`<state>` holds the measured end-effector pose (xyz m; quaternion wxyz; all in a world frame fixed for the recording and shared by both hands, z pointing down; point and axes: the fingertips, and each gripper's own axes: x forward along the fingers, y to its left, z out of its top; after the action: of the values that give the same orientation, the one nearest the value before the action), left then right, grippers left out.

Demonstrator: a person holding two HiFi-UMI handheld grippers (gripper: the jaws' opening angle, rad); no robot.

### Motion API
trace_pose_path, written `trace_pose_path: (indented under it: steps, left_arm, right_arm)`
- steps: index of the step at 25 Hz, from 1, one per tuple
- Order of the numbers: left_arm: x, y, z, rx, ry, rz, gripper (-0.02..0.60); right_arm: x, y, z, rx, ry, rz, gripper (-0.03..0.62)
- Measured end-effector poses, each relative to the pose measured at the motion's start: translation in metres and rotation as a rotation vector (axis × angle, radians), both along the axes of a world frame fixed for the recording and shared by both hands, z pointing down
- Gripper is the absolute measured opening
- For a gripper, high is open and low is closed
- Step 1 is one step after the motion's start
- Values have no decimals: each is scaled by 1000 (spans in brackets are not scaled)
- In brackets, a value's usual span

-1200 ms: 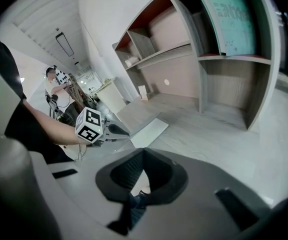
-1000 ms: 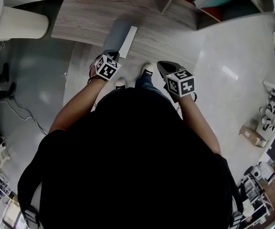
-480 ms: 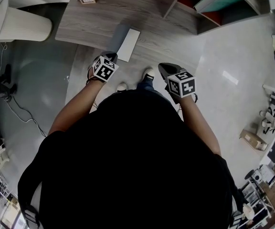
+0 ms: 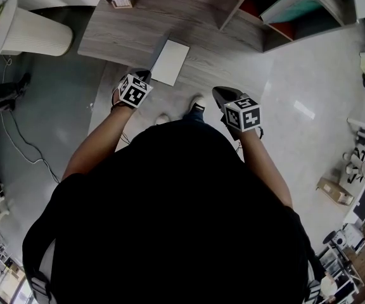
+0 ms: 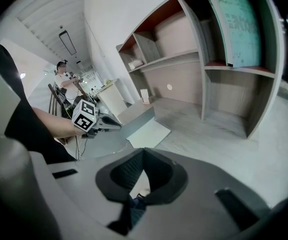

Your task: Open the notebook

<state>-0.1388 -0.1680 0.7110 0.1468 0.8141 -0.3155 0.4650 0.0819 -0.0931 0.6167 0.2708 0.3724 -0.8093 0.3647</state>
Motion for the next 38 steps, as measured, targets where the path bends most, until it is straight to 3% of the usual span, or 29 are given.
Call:
trace_pose_path:
  steps: [27, 38]
  left_arm:
    - [-83, -37, 4, 4, -36, -151, 14]
    - [-98, -46, 16, -2, -49, -185, 14]
  right_arm:
    - [-2, -7, -1, 5, 43, 15, 0]
    - [1, -11, 4, -5, 45, 25, 0]
